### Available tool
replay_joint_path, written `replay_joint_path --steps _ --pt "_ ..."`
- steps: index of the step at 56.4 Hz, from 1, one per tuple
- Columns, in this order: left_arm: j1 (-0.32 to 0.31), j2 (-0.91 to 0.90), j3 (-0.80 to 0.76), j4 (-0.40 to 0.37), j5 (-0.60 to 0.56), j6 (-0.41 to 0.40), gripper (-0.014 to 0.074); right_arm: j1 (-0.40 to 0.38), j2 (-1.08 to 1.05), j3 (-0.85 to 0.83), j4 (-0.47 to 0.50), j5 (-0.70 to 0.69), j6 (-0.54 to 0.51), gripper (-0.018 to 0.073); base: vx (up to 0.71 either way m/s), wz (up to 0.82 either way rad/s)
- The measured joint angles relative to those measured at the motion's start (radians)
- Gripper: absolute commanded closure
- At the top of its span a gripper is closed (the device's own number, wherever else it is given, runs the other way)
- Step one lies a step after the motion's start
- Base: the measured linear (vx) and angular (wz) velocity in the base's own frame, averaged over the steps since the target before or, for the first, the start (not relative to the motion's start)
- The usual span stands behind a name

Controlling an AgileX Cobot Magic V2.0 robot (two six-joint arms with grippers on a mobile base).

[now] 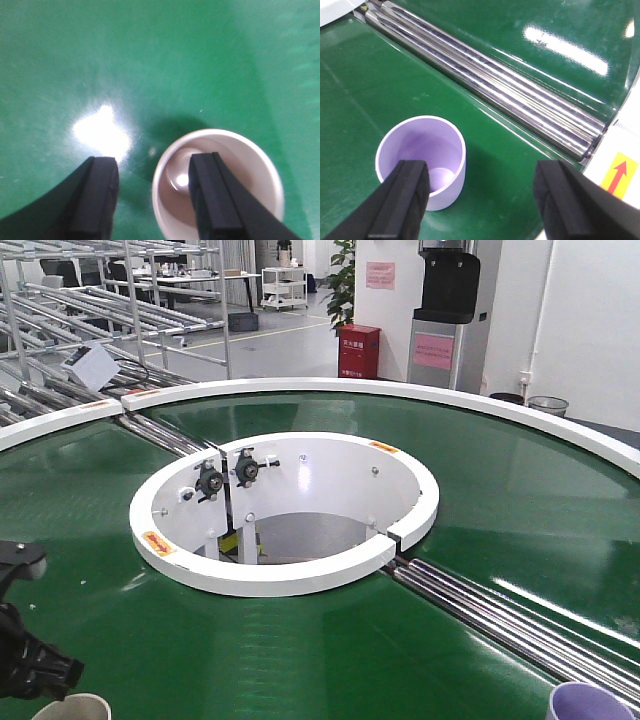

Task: Grab cup from conveyor and place in blue bin
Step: 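Lower left gripper to beige cup and right gripper to lavender cup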

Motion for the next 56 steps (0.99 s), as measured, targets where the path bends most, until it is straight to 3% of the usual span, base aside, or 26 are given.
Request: replay_joint_path --steps 21,28,40,56 --pt "0.000 0.182 -0.018 -0.003 0.003 -0.007 0.0138 0.000 0.001 0.000 0.000 -0.125 0.000 0.0049 0.00 0.00" --pt "0.000 0.184 -0.018 -0.003 0.001 -0.009 0.0167 0.000 0.034 -0.005 0.000 -0.080 0.000 0.0049 0.00 0.00" --pt "0.000 0.184 -0.018 -0.003 -0.004 -0.009 0.0346 0.000 0.232 -0.147 0.000 0.136 -0.018 0.0049 0.00 0.00" --pt "-0.001 0.182 -0.021 -0.022 -0.002 -0.010 0.0596 0.000 0.530 -0.443 0.020 0.351 -0.133 0.0049 0.00 0.00"
